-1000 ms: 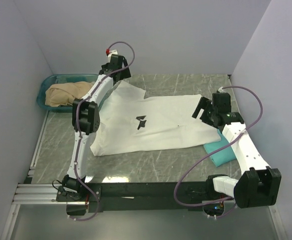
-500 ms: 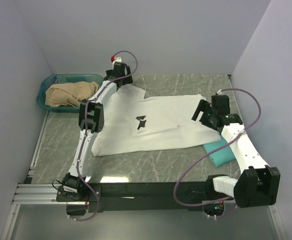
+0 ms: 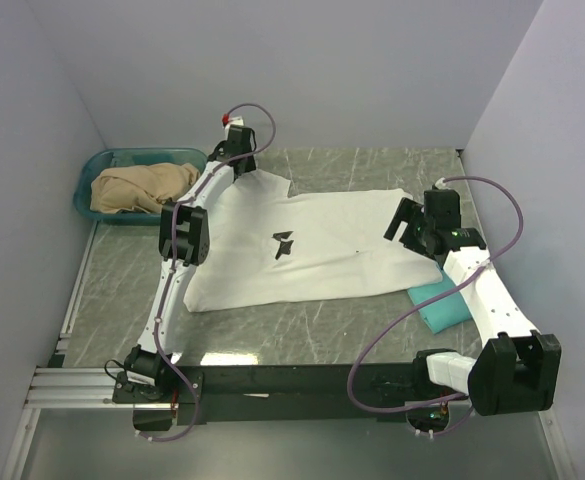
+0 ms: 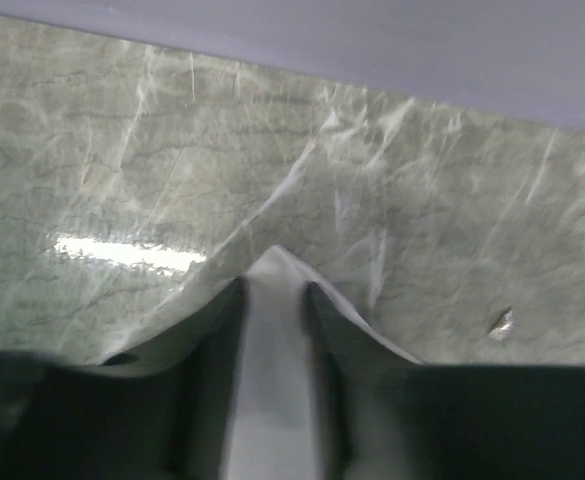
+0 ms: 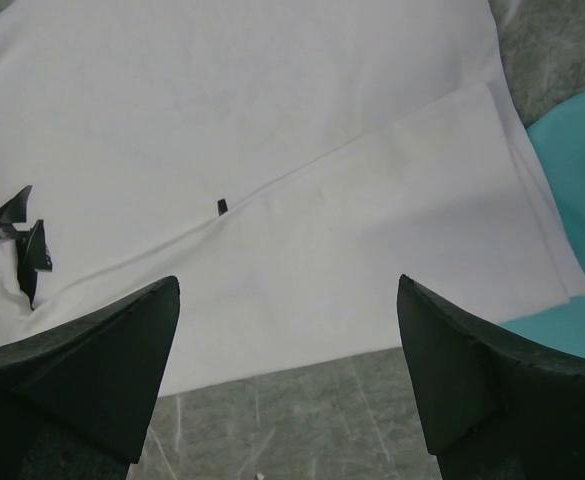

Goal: Fold and stack the t-shirts
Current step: Fold the tshirt

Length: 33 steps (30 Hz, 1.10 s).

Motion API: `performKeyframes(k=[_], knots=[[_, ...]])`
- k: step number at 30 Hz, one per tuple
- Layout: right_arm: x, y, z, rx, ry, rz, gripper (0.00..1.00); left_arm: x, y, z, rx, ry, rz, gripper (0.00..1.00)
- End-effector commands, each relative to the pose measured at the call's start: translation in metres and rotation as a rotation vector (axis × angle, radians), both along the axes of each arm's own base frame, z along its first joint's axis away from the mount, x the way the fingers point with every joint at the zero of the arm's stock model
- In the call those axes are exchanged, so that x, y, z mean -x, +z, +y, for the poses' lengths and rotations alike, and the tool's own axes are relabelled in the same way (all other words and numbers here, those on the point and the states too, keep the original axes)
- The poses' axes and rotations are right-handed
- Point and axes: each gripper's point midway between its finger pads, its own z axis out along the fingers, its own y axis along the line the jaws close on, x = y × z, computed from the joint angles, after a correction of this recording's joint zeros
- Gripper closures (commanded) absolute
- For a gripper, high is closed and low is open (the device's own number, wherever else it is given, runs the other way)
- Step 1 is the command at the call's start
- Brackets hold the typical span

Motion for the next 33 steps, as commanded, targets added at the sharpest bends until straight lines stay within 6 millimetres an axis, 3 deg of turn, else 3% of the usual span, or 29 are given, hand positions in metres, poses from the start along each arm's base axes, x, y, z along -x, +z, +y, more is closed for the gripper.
performKeyframes(k=[1,5,8,9,10,11,13,14,16,17,18,20,21,25,26,27,31,32,33], knots=[[-0.004,0.006,-0.002,0.003,0.003,-0.043,0.05,0.020,-0.020,0.006,-0.039,0.003,0.101,0.69],[-0.006,0.003,-0.003,0.008,0.003,-0.029,0.05,0.021,-0.014,0.001,-0.031,-0.011,0.088,0.97],[-0.013,-0.001,-0.005,0.009,-0.008,0.002,0.05,0.019,0.000,-0.001,-0.042,-0.013,0.059,1.00],[-0.021,0.001,-0.007,0.017,-0.023,0.009,0.05,0.016,0.015,-0.002,-0.039,-0.014,0.028,1.00],[-0.025,0.002,-0.007,0.015,-0.031,0.016,0.05,0.018,0.017,-0.004,-0.038,-0.019,0.025,1.00],[-0.030,0.003,-0.008,0.018,-0.035,0.021,0.05,0.017,0.035,-0.005,-0.028,-0.022,-0.007,1.00],[-0.049,0.007,-0.016,0.052,-0.077,0.036,0.05,0.018,0.044,-0.007,-0.010,-0.029,-0.029,1.00],[-0.057,0.009,-0.020,0.069,-0.095,0.041,0.05,0.018,0.064,-0.007,0.000,-0.027,-0.062,1.00],[-0.084,0.011,-0.027,0.110,-0.114,0.044,0.05,0.019,0.072,-0.007,0.011,-0.020,-0.079,1.00],[-0.093,0.009,-0.032,0.121,-0.128,0.054,0.05,0.019,0.088,-0.008,0.020,-0.023,-0.105,1.00],[-0.112,0.006,-0.033,0.133,-0.133,0.065,0.05,0.020,0.093,-0.009,0.024,-0.027,-0.115,1.00],[-0.127,-0.002,-0.039,0.156,-0.142,0.107,0.06,0.022,0.103,-0.009,0.034,-0.034,-0.136,1.00],[-0.148,-0.006,-0.039,0.163,-0.138,0.115,0.06,0.023,0.105,-0.008,0.033,-0.034,-0.139,1.00],[-0.186,-0.020,-0.046,0.229,-0.092,0.182,0.09,0.025,0.113,-0.007,0.028,-0.035,-0.150,1.00],[-0.205,0.000,-0.049,0.250,-0.105,0.132,0.09,0.025,0.116,-0.007,0.028,-0.041,-0.155,1.00],[-0.209,-0.024,-0.052,0.268,-0.099,0.196,0.10,0.025,0.117,-0.008,0.028,-0.044,-0.158,1.00],[-0.248,-0.034,-0.059,0.296,-0.085,0.170,0.12,0.031,0.116,-0.010,0.030,-0.066,-0.148,1.00],[-0.260,-0.026,-0.059,0.293,-0.086,0.132,0.13,0.033,0.120,-0.012,0.037,-0.075,-0.152,1.00],[-0.266,-0.043,-0.060,0.292,-0.081,0.147,0.13,0.035,0.121,-0.012,0.037,-0.082,-0.147,1.00]])
